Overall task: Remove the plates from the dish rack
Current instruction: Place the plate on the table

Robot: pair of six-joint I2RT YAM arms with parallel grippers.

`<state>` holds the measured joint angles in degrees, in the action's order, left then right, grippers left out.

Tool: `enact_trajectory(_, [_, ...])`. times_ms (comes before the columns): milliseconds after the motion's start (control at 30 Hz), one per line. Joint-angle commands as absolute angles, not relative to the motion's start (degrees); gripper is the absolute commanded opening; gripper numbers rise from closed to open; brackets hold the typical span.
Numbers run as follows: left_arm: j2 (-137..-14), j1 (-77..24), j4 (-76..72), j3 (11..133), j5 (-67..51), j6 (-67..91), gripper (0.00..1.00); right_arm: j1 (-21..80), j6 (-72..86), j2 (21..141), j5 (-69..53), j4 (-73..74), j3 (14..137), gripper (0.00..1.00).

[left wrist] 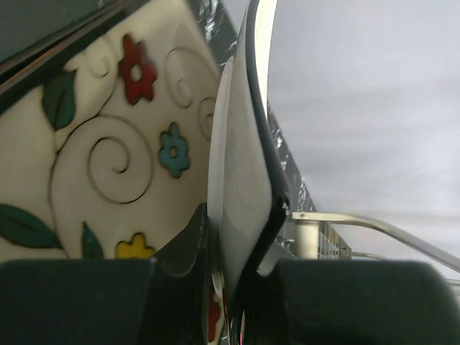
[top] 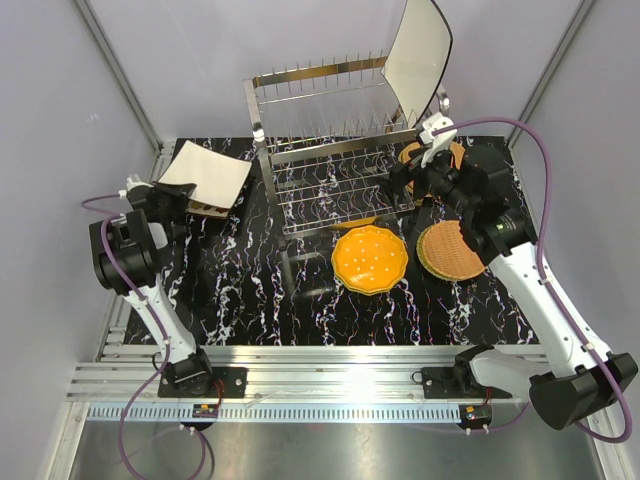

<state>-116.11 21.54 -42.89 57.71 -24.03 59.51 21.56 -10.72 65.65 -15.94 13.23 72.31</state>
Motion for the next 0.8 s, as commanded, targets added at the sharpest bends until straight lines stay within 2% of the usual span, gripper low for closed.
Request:
enact_trajectory(0, [-115.2,22.0,-53.3,62.3,-27.2,60.6,0.0,20.9,-11.4,65.7,-16.0,12.4,73.5,1.0])
enact_trajectory(600, [-118.1,22.6,-51.4,62.7,-24.3,61.4,0.05,20.7,-11.5,66.2,-16.3,12.4,73.5,1.0])
enact_trajectory(733, [-118.4,22.7,-51.5,62.7,-23.9,62.3,0.1,20.7,-11.5,66.0,-16.3,12.5,73.5,1.0])
enact_trajectory(767, [-118.3,22.8,-51.4,62.6,-23.8,62.4,0.15,20.6,-11.6,66.0,-16.2,12.4,73.5,1.0])
